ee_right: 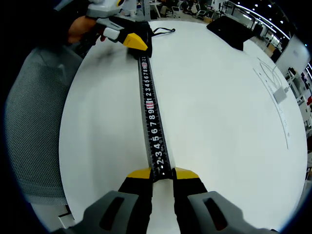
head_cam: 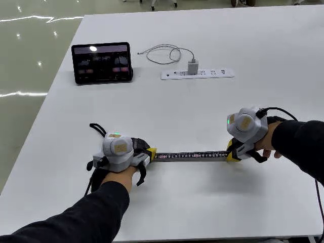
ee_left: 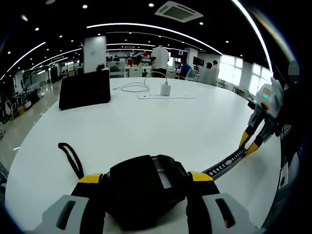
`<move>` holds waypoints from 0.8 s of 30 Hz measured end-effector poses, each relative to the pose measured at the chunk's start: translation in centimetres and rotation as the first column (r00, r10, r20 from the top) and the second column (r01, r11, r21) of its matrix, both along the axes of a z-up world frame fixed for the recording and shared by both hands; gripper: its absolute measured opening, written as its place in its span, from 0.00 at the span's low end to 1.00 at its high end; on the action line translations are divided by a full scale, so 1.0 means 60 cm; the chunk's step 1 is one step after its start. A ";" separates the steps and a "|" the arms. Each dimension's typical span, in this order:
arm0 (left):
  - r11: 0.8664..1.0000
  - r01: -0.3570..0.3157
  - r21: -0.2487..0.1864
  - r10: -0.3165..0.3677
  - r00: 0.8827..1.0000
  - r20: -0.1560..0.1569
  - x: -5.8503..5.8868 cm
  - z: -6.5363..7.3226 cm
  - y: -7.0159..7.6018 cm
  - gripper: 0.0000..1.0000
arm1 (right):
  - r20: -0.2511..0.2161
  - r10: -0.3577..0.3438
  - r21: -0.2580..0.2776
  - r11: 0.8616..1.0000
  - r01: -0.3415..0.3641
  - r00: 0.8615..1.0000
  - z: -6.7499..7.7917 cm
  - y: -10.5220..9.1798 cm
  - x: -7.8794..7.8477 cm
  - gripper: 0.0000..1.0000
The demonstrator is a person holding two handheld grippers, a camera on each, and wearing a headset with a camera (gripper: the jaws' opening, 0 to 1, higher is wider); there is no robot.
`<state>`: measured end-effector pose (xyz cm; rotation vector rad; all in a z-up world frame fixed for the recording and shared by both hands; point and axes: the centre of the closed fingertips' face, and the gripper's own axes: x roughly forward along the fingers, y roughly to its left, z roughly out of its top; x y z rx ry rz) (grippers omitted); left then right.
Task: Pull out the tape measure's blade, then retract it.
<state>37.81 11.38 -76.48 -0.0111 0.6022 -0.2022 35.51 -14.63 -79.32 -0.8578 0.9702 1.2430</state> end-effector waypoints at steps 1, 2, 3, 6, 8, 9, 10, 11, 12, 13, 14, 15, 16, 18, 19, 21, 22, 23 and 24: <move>1.000 0.001 -0.001 -0.001 1.000 -0.001 0.001 0.000 0.000 0.64 | 0.000 -0.001 0.001 1.000 0.001 1.000 0.000 0.000 0.000 0.11; 1.000 0.002 -0.003 -0.002 1.000 -0.002 0.002 0.000 0.001 0.64 | -0.001 -0.003 0.002 1.000 0.003 1.000 0.000 0.000 0.000 0.11; 1.000 0.003 -0.004 -0.003 1.000 -0.004 0.001 -0.001 0.001 0.64 | -0.002 -0.004 0.004 1.000 0.004 1.000 0.000 0.000 0.000 0.11; 1.000 0.004 -0.006 -0.004 1.000 -0.005 0.001 -0.001 0.000 0.64 | -0.001 -0.004 0.005 1.000 0.004 1.000 0.002 0.000 0.000 0.12; 1.000 0.004 -0.008 -0.004 1.000 -0.005 0.001 -0.001 0.000 0.64 | 0.000 -0.005 0.006 1.000 0.005 1.000 0.002 0.001 -0.001 0.12; 1.000 0.005 -0.009 -0.005 1.000 -0.007 0.001 -0.001 0.000 0.64 | 0.002 -0.006 0.009 1.000 0.006 1.000 0.002 0.002 -0.001 0.12; 1.000 0.005 -0.010 -0.005 1.000 -0.008 0.002 -0.001 0.000 0.64 | 0.005 -0.008 0.014 1.000 0.008 1.000 0.003 0.003 -0.001 0.12; 1.000 0.006 -0.011 -0.006 1.000 -0.009 0.001 0.000 0.000 0.64 | 0.010 -0.002 0.019 1.000 0.002 1.000 0.003 0.005 -0.001 0.12; 1.000 0.007 -0.012 -0.007 1.000 -0.009 0.001 0.000 0.000 0.64 | 0.012 -0.003 0.024 1.000 0.003 1.000 0.003 0.005 -0.001 0.12; 1.000 0.009 -0.012 -0.009 1.000 -0.011 0.001 0.000 0.000 0.64 | 0.013 -0.007 0.030 1.000 0.007 1.000 0.003 0.006 0.000 0.12; 1.000 0.009 -0.012 -0.009 1.000 -0.012 0.001 0.000 0.000 0.64 | 0.012 -0.010 0.033 0.999 0.010 1.000 0.002 0.007 0.001 0.12; 1.000 0.009 -0.012 -0.009 1.000 -0.012 0.001 0.000 0.000 0.64 | 0.012 -0.012 0.033 0.999 0.012 1.000 0.002 0.007 0.001 0.12; 1.000 0.009 -0.012 -0.009 1.000 -0.012 0.001 0.000 0.000 0.64 | 0.013 -0.010 0.032 0.999 0.010 1.000 0.002 0.008 0.002 0.12; 1.000 0.009 -0.013 -0.009 1.000 -0.012 0.002 -0.001 0.000 0.64 | 0.016 -0.008 0.033 0.999 0.007 1.000 0.002 0.010 0.002 0.12; 1.000 0.010 -0.013 -0.010 1.000 -0.013 0.003 -0.001 0.000 0.64 | 0.018 -0.007 0.035 0.999 0.006 1.000 0.002 0.012 0.001 0.12; 1.000 0.012 -0.013 -0.012 1.000 -0.014 0.003 -0.001 0.000 0.64 | 0.018 -0.007 0.036 0.999 0.006 1.000 0.002 0.014 0.002 0.12; 1.000 0.012 -0.014 -0.013 1.000 -0.016 0.003 -0.001 0.000 0.64 | 0.018 -0.007 0.037 0.999 0.006 1.000 0.000 0.014 0.003 0.12; 1.000 0.013 -0.014 -0.014 1.000 -0.016 0.003 -0.001 0.000 0.64 | 0.019 -0.006 0.039 0.999 0.006 1.000 0.000 0.015 0.003 0.12; 1.000 0.014 -0.014 -0.014 1.000 -0.016 0.003 -0.001 0.000 0.64 | 0.019 -0.006 0.041 0.999 0.005 1.000 0.000 0.018 0.003 0.12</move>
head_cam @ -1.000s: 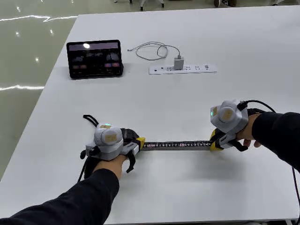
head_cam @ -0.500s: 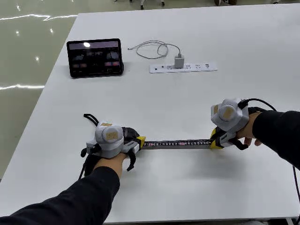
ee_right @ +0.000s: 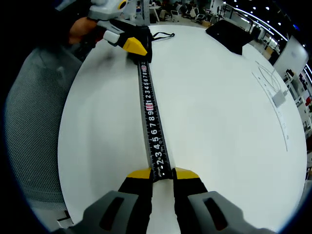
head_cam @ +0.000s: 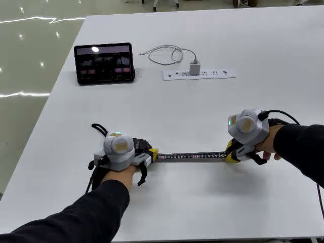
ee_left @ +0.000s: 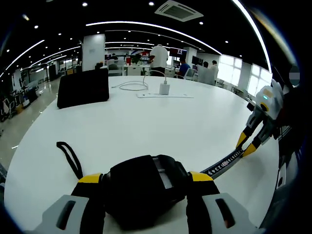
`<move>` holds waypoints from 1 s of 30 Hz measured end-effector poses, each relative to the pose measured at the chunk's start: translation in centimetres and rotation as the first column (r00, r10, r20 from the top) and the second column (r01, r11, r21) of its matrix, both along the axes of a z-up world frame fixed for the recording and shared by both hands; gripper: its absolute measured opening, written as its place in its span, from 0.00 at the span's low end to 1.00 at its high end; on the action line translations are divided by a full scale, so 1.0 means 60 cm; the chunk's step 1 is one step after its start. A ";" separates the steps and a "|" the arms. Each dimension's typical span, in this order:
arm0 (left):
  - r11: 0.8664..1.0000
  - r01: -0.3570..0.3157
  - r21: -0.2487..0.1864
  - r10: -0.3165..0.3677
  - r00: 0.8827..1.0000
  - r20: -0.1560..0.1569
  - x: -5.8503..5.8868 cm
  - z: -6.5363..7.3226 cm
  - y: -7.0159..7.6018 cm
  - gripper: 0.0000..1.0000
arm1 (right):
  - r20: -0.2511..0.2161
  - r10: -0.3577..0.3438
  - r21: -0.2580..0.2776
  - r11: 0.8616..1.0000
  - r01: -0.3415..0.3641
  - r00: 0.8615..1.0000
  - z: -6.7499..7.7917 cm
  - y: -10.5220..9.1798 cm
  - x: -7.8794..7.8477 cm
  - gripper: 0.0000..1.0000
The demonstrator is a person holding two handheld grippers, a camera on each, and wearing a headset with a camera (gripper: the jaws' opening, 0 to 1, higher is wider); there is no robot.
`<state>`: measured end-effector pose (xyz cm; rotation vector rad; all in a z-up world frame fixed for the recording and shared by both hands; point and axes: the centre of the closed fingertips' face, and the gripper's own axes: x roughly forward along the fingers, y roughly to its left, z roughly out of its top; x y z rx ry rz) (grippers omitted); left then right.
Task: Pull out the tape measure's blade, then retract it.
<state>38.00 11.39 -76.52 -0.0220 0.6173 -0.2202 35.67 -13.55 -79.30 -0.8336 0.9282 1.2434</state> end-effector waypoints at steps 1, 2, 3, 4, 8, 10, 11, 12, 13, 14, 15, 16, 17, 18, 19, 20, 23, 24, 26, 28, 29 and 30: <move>1.000 0.000 0.000 0.000 1.000 0.000 0.000 0.000 0.000 0.64 | 0.000 0.001 0.000 1.000 -0.001 1.000 0.000 0.002 0.000 0.12; 1.000 0.000 0.000 0.000 1.000 0.000 0.000 0.000 0.000 0.64 | 0.001 0.001 0.001 1.000 -0.001 1.000 0.001 0.003 -0.001 0.12; 1.000 0.000 0.000 0.000 1.000 -0.001 0.000 0.000 0.000 0.64 | 0.000 -0.001 0.003 1.000 0.001 1.000 0.001 0.005 -0.002 0.12; 1.000 0.000 -0.001 0.000 1.000 -0.001 0.000 0.000 0.000 0.64 | 0.000 -0.001 0.005 1.000 0.001 1.000 0.001 0.006 -0.002 0.12; 1.000 0.002 -0.001 -0.002 1.000 -0.004 0.000 0.000 0.001 0.64 | 0.001 -0.002 0.013 1.000 0.002 1.000 -0.002 0.009 0.002 0.12; 1.000 0.003 -0.001 -0.003 1.000 -0.005 0.000 0.000 0.000 0.64 | 0.001 -0.003 0.014 1.000 0.003 1.000 -0.002 0.011 0.002 0.12; 1.000 0.004 -0.001 -0.004 1.000 -0.006 -0.001 0.000 0.000 0.64 | 0.000 -0.005 0.016 1.000 0.005 1.000 -0.003 0.012 0.003 0.12; 1.000 0.005 -0.001 -0.005 1.000 -0.006 -0.001 0.000 0.000 0.64 | 0.000 -0.005 0.018 1.000 0.005 1.000 -0.003 0.013 0.002 0.12; 1.000 0.006 -0.001 -0.006 1.000 -0.007 -0.001 0.000 0.000 0.64 | 0.000 -0.006 0.020 1.000 0.006 1.000 -0.003 0.015 0.003 0.12; 1.000 0.005 -0.001 -0.005 1.000 -0.008 -0.001 0.000 0.000 0.64 | -0.001 -0.008 0.021 1.000 0.008 1.000 -0.003 0.015 0.003 0.12; 1.000 0.005 -0.001 -0.005 1.000 -0.008 -0.002 0.000 0.000 0.64 | -0.001 -0.009 0.022 1.000 0.009 1.000 -0.003 0.017 0.003 0.12; 1.000 0.005 -0.001 -0.005 1.000 -0.008 -0.002 0.000 0.000 0.64 | -0.001 -0.009 0.024 1.000 0.009 1.000 -0.004 0.018 0.004 0.12; 1.000 0.005 -0.001 -0.005 1.000 -0.008 -0.002 0.000 0.000 0.64 | 0.000 -0.010 0.025 1.000 0.010 1.000 -0.004 0.018 0.004 0.12; 1.000 0.005 0.000 -0.005 1.000 -0.007 -0.002 0.000 0.000 0.64 | 0.000 -0.012 0.027 1.000 0.012 1.000 -0.004 0.020 0.004 0.12; 1.000 0.005 -0.001 -0.005 1.000 -0.007 -0.002 0.000 0.000 0.64 | 0.001 -0.011 0.028 1.000 0.011 1.000 -0.005 0.021 0.004 0.12; 1.000 0.006 -0.001 -0.006 1.000 -0.008 -0.002 0.000 0.000 0.64 | 0.002 -0.010 0.029 1.000 0.010 1.000 -0.004 0.023 0.004 0.12; 1.000 0.007 -0.001 -0.007 1.000 -0.009 -0.002 0.000 0.000 0.64 | 0.003 -0.011 0.037 0.999 0.011 1.000 -0.005 0.028 0.005 0.12; 1.000 0.007 -0.001 -0.007 1.000 -0.009 -0.001 -0.001 0.000 0.64 | 0.003 -0.012 0.039 0.999 0.012 1.000 -0.005 0.030 0.005 0.12; 1.000 0.006 -0.001 -0.006 1.000 -0.009 -0.001 0.000 0.000 0.64 | 0.003 -0.014 0.042 0.999 0.013 1.000 -0.005 0.035 0.005 0.12; 1.000 0.006 0.000 -0.006 1.000 -0.008 -0.001 0.000 0.000 0.64 | 0.004 -0.013 0.046 0.999 0.012 1.000 -0.005 0.038 0.004 0.12; 1.000 0.006 0.000 -0.006 1.000 -0.007 -0.001 0.000 0.000 0.64 | 0.005 -0.012 0.049 0.999 0.012 1.000 -0.005 0.041 0.004 0.12; 1.000 0.006 0.000 -0.006 1.000 -0.006 -0.001 0.000 0.000 0.64 | 0.005 -0.013 0.053 0.999 0.013 1.000 -0.004 0.045 0.003 0.12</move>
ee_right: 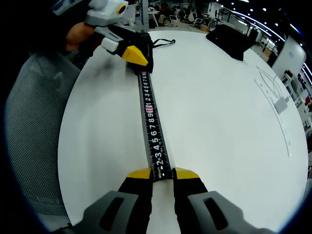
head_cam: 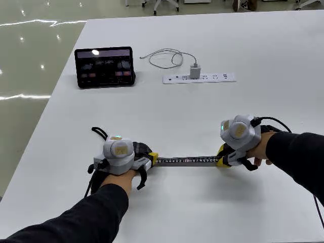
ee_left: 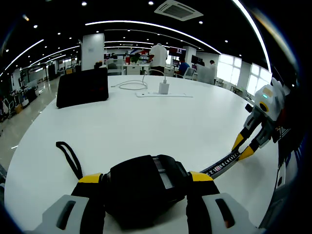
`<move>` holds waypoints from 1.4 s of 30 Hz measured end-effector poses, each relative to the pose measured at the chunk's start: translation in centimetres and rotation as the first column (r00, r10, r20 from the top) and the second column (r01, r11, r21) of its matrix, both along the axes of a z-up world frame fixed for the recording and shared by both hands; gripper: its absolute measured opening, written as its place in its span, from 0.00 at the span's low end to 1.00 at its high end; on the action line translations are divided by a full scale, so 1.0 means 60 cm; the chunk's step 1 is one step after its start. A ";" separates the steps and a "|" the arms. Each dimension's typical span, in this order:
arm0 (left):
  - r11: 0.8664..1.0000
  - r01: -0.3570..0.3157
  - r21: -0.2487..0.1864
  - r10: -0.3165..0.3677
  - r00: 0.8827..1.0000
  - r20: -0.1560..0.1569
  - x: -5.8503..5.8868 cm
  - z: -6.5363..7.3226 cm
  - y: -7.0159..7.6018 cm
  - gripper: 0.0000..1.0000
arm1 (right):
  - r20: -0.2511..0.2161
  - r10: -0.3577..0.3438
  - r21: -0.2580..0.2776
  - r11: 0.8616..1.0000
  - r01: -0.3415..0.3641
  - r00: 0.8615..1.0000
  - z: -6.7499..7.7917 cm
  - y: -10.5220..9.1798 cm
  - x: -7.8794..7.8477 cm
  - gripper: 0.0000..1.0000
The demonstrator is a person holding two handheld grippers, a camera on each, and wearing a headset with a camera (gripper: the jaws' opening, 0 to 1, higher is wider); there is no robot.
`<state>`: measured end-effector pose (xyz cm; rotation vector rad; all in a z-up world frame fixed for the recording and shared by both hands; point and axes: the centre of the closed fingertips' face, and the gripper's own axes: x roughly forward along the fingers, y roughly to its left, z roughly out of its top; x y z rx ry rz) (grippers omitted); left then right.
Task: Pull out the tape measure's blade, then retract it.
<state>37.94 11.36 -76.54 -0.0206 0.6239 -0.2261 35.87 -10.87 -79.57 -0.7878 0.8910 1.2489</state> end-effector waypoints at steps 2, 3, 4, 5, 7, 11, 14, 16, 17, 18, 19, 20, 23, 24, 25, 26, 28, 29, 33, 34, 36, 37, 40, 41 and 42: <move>1.000 0.000 0.000 0.000 1.000 -0.001 0.000 0.000 0.000 0.64 | 0.002 0.002 0.008 1.000 -0.002 1.000 0.001 0.005 -0.001 0.12; 1.000 0.001 0.000 -0.001 1.000 -0.001 0.000 0.000 0.000 0.64 | 0.005 0.005 0.009 1.000 -0.005 1.000 0.002 0.007 -0.002 0.12; 1.000 0.002 0.001 -0.002 1.000 0.000 0.000 0.000 0.000 0.64 | 0.007 0.004 0.009 1.000 -0.004 1.000 0.002 0.008 -0.001 0.12; 1.000 0.002 0.000 -0.002 1.000 0.000 -0.001 0.000 0.000 0.64 | 0.008 0.001 0.011 1.000 -0.001 1.000 0.002 0.010 -0.001 0.12; 1.000 0.002 0.000 -0.002 1.000 0.002 0.000 0.000 0.000 0.64 | 0.010 -0.001 0.013 1.000 0.001 1.000 0.003 0.011 -0.002 0.12; 1.000 0.000 0.000 0.000 1.000 0.001 -0.001 0.001 0.000 0.64 | 0.013 -0.008 0.025 1.000 0.008 1.000 0.003 0.014 -0.002 0.12; 1.000 0.001 0.001 -0.001 1.000 -0.002 -0.001 0.000 0.000 0.64 | 0.014 -0.011 0.031 0.999 0.011 1.000 0.004 0.017 -0.002 0.12; 1.000 0.001 0.001 -0.001 1.000 -0.002 -0.002 0.000 0.000 0.64 | 0.016 -0.015 0.033 0.999 0.014 1.000 0.005 0.020 -0.003 0.12; 1.000 0.001 0.001 -0.001 1.000 -0.002 -0.002 0.000 0.000 0.64 | 0.019 -0.011 0.034 0.999 0.011 1.000 0.005 0.021 -0.004 0.12; 1.000 0.001 0.001 -0.001 1.000 -0.002 -0.002 0.000 0.000 0.64 | 0.023 -0.006 0.034 0.999 0.005 1.000 0.005 0.022 -0.004 0.12; 1.000 0.001 0.001 -0.001 1.000 -0.002 -0.002 0.001 0.000 0.64 | 0.025 -0.004 0.033 0.999 0.003 1.000 0.006 0.023 -0.004 0.12; 1.000 0.001 0.000 -0.001 1.000 -0.003 -0.002 0.001 0.000 0.64 | 0.026 -0.001 0.033 0.999 0.001 1.000 0.006 0.024 -0.004 0.12; 1.000 0.001 0.000 -0.001 1.000 -0.003 -0.003 0.001 0.000 0.64 | 0.011 -0.027 0.040 0.999 0.027 1.000 0.006 0.028 -0.005 0.12; 1.000 0.001 0.001 -0.001 1.000 -0.004 -0.003 0.001 0.000 0.64 | 0.013 -0.023 0.043 0.999 0.022 1.000 0.006 0.030 -0.007 0.12; 1.000 0.000 0.001 0.000 1.000 -0.005 -0.003 0.001 0.000 0.64 | 0.014 -0.018 0.046 0.999 0.017 1.000 0.007 0.032 -0.008 0.12; 1.000 0.000 0.001 0.000 1.000 -0.005 -0.003 0.001 0.000 0.64 | 0.013 -0.017 0.049 0.999 0.016 1.000 0.006 0.033 -0.008 0.12; 1.000 0.000 0.000 0.000 1.000 -0.006 -0.003 0.001 0.000 0.64 | 0.013 -0.016 0.051 0.999 0.016 1.000 0.005 0.036 -0.008 0.12; 1.000 0.001 -0.002 -0.001 1.000 -0.007 -0.003 0.001 0.000 0.64 | 0.013 -0.017 0.053 0.998 0.016 1.000 0.004 0.038 -0.008 0.12; 1.000 0.002 -0.002 -0.002 1.000 -0.009 -0.003 0.001 -0.001 0.64 | 0.019 -0.011 0.051 0.999 0.010 1.000 0.005 0.045 -0.009 0.12; 1.000 0.001 -0.002 -0.001 1.000 -0.009 -0.003 0.001 -0.001 0.64 | 0.019 -0.011 0.050 0.999 0.010 1.000 0.004 0.046 -0.008 0.12; 1.000 0.000 -0.002 0.000 1.000 -0.008 -0.003 0.001 -0.001 0.64 | 0.021 -0.010 0.049 0.999 0.009 1.000 0.003 0.049 -0.008 0.12; 1.000 0.001 -0.002 -0.001 1.000 -0.008 -0.003 0.001 -0.001 0.64 | 0.022 -0.009 0.050 0.999 0.008 1.000 0.003 0.050 -0.008 0.12; 1.000 0.001 -0.001 -0.001 1.000 -0.010 -0.003 0.001 -0.001 0.64 | 0.026 -0.007 0.054 0.999 0.006 1.000 0.002 0.054 -0.009 0.12; 1.000 0.000 -0.001 0.000 1.000 -0.010 -0.003 0.001 -0.001 0.64 | 0.027 -0.006 0.057 0.998 0.005 1.000 0.002 0.056 -0.008 0.12; 1.000 -0.001 -0.002 0.001 1.000 -0.010 -0.003 0.001 -0.001 0.64 | 0.028 -0.007 0.059 0.998 0.005 1.000 0.001 0.057 -0.008 0.12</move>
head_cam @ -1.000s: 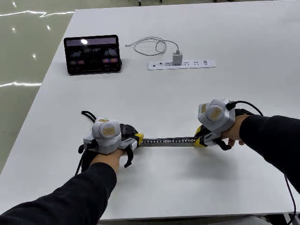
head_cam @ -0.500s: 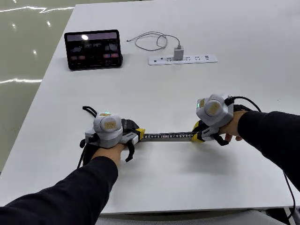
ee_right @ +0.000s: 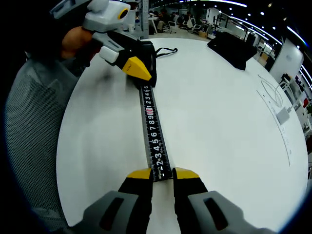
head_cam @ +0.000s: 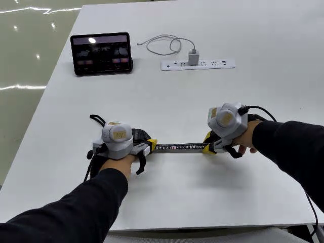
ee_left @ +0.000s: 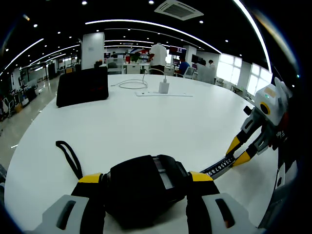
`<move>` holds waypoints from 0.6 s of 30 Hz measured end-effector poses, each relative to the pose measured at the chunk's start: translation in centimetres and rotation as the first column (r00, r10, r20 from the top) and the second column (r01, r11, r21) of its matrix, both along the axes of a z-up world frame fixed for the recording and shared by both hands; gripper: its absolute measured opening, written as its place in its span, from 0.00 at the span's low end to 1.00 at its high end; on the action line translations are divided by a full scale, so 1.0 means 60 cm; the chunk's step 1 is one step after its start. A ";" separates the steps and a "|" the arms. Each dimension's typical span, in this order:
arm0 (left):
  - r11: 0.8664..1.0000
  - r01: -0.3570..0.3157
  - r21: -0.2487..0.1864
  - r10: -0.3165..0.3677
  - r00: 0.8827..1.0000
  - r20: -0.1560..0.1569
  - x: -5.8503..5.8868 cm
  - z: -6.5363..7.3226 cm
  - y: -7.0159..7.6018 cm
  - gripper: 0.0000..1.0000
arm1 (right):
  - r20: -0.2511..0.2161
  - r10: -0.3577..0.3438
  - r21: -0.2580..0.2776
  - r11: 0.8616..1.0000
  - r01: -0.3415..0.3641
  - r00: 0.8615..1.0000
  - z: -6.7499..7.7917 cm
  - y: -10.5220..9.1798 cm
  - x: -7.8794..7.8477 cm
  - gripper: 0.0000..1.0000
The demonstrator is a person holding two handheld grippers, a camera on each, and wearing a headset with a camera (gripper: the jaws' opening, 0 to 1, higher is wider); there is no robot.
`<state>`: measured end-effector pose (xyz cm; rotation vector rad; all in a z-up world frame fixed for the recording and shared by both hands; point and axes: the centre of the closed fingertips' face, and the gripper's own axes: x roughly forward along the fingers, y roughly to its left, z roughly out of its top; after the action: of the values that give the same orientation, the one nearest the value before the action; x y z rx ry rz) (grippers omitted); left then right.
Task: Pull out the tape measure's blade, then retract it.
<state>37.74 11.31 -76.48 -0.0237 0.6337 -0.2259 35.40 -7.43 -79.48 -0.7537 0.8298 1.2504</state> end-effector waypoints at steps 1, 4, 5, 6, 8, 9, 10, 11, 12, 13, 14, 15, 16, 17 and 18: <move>1.000 0.001 0.001 -0.001 1.000 0.000 0.000 0.000 0.000 0.64 | 0.003 0.004 0.002 1.000 -0.004 1.000 0.000 0.002 0.000 0.12; 1.000 0.000 0.000 0.000 1.000 0.000 0.000 0.000 0.000 0.64 | 0.002 0.004 -0.001 1.000 -0.004 1.000 -0.001 0.007 0.000 0.12; 1.000 0.001 0.001 -0.001 1.000 0.000 0.000 0.000 0.000 0.64 | 0.002 0.004 -0.002 1.000 -0.004 1.000 -0.001 0.008 -0.001 0.12; 1.000 0.000 0.001 0.000 1.000 0.000 0.000 0.000 0.000 0.64 | 0.004 0.006 -0.001 1.000 -0.006 1.000 -0.001 0.010 0.000 0.12; 1.000 0.000 0.000 0.000 1.000 0.000 0.000 0.000 0.000 0.64 | 0.001 0.001 0.001 1.000 -0.001 1.000 -0.001 0.013 0.001 0.12; 1.000 0.000 0.000 0.000 1.000 0.000 0.000 0.000 0.000 0.64 | 0.002 0.001 0.004 1.000 -0.001 1.000 -0.001 0.014 0.001 0.12; 1.000 0.000 0.000 0.000 1.000 -0.001 0.000 0.000 0.000 0.64 | 0.003 0.002 0.004 1.000 -0.002 1.000 -0.001 0.016 0.001 0.12; 1.000 0.000 0.000 0.000 1.000 -0.002 0.000 0.000 0.000 0.64 | 0.003 0.001 0.006 1.000 -0.001 1.000 -0.001 0.018 0.002 0.12; 1.000 0.000 0.000 0.000 1.000 -0.003 0.000 0.000 0.000 0.64 | 0.004 0.002 0.006 1.000 -0.002 1.000 -0.001 0.019 0.002 0.12; 1.000 0.000 0.000 0.000 1.000 -0.004 0.000 0.000 0.000 0.64 | 0.005 0.003 0.008 1.000 -0.004 1.000 -0.001 0.021 0.003 0.12; 1.000 -0.001 0.000 0.001 1.000 -0.004 -0.001 0.000 0.000 0.64 | 0.004 0.003 0.009 1.000 -0.003 1.000 -0.001 0.022 0.002 0.12; 1.000 -0.001 0.000 0.001 1.000 -0.003 -0.001 0.000 0.000 0.64 | 0.005 0.004 0.010 1.000 -0.004 1.000 -0.001 0.024 0.003 0.12; 1.000 -0.001 0.000 0.001 1.000 -0.004 -0.001 0.000 0.000 0.64 | 0.005 0.005 0.012 1.000 -0.005 1.000 0.000 0.025 0.003 0.12; 1.000 -0.002 0.000 0.002 1.000 -0.004 -0.001 0.000 0.000 0.64 | 0.003 0.000 0.014 1.000 0.000 1.000 0.000 0.027 0.003 0.12; 1.000 -0.003 0.000 0.003 1.000 -0.004 -0.001 0.000 0.000 0.64 | 0.003 0.000 0.018 1.000 0.000 1.000 0.000 0.030 0.003 0.12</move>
<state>37.71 11.31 -76.49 -0.0253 0.6377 -0.2232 35.58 -5.65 -79.48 -0.7414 0.8151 1.2546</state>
